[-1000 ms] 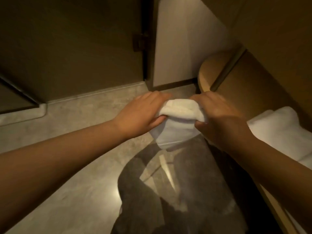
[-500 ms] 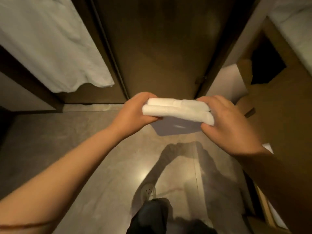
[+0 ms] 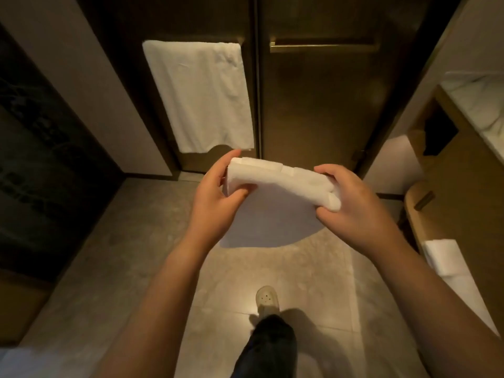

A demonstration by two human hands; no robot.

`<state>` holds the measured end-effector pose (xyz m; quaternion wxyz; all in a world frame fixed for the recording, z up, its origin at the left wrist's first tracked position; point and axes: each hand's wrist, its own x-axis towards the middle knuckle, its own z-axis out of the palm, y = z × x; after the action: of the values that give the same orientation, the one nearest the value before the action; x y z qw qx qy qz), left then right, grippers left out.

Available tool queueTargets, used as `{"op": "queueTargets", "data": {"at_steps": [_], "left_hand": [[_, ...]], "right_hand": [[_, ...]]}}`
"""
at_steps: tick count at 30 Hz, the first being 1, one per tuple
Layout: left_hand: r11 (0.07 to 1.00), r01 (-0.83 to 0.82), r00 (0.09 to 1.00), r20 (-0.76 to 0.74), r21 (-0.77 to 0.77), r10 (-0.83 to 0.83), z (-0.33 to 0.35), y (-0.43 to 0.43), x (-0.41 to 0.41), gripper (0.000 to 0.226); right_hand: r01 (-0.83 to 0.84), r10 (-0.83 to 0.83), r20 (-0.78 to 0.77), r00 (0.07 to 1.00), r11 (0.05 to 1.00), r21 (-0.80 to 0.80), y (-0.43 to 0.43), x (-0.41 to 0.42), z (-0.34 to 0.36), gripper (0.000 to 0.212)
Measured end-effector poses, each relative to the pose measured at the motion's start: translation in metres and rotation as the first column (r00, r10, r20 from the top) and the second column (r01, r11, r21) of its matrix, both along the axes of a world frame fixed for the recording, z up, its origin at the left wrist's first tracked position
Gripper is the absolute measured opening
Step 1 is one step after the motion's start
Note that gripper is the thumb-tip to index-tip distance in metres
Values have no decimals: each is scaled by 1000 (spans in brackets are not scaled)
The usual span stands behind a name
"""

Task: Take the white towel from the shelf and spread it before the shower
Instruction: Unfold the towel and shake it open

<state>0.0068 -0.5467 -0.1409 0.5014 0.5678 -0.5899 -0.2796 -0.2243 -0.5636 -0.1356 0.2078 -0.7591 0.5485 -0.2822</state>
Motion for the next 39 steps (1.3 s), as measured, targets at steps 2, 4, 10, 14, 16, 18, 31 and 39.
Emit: {"op": "queueTargets", "data": {"at_steps": [2, 4, 10, 14, 16, 18, 31, 39], "left_hand": [[999, -33, 999, -17, -1, 33, 11, 39, 18, 58], [998, -70, 997, -21, -7, 70, 23, 73, 39, 59], [998, -58, 998, 30, -35, 59, 44, 142, 104, 58], [1000, -2, 999, 49, -22, 3, 46, 170, 154, 61], [1000, 26, 999, 48, 4, -26, 45, 185, 186, 61], [999, 31, 998, 56, 12, -31, 44, 200, 219, 59], [998, -58, 971, 233, -18, 60, 50, 273, 308, 57], [985, -112, 938, 313, -130, 148, 60, 303, 272, 26]], "right_hand": [[-51, 51, -28, 998, 999, 1, 33, 17, 14, 59], [-96, 96, -56, 994, 995, -3, 60, 36, 30, 59], [-161, 161, -188, 969, 987, 15, 124, 111, 58, 75], [-194, 190, -220, 957, 981, 6, 151, 162, 49, 59], [-186, 182, -241, 953, 983, 6, 164, 196, 44, 50], [-172, 162, -244, 956, 985, -20, 176, 232, 37, 40], [-71, 55, -91, 994, 981, -179, 264, 338, 37, 31], [13, -31, -74, 997, 973, -230, 309, 302, 38, 40]]}}
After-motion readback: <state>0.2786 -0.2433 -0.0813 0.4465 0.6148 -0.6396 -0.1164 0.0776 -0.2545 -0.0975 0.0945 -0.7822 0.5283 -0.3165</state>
